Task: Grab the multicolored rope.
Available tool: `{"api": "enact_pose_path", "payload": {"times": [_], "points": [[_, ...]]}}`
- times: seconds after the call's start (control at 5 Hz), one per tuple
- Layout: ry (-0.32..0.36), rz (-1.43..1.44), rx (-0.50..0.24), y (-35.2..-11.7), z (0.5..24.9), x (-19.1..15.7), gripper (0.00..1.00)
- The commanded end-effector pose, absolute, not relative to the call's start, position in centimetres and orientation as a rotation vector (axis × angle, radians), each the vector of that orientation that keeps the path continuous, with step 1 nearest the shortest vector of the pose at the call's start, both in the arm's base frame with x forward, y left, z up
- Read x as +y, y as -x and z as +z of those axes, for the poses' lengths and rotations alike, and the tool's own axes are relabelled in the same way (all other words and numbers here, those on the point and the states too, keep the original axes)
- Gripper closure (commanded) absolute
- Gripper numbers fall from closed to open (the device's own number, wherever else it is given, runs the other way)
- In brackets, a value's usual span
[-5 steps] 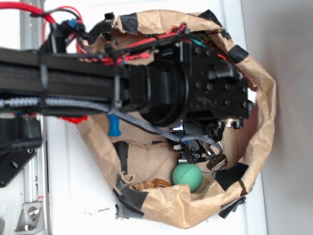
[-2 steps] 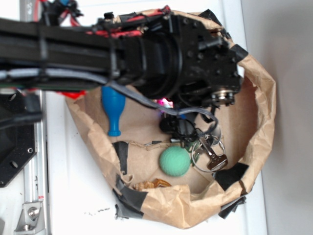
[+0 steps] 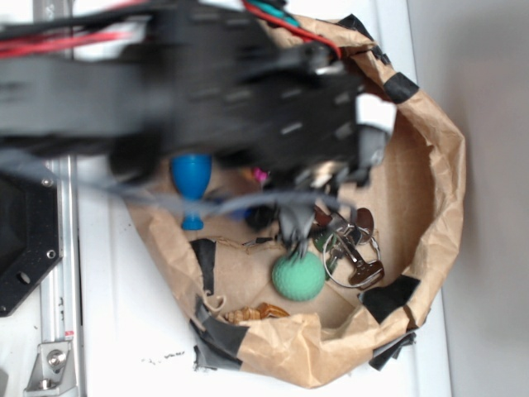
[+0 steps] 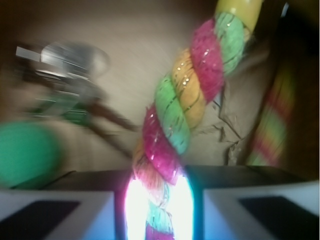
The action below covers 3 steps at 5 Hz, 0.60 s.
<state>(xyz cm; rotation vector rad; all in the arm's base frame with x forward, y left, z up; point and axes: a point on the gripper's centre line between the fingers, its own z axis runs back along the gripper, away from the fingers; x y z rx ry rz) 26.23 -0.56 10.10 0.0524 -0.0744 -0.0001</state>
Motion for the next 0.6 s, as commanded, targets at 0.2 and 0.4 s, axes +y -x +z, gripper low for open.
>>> {"api": "enact_pose_path", "payload": {"times": [0.2,0.4], "points": [[-0.032,0.08,-0.093,-25.73,18.08,-0.97,1.0],[-0.058,0.095,-0.063,-26.08,17.79,-1.02,1.0]]}}
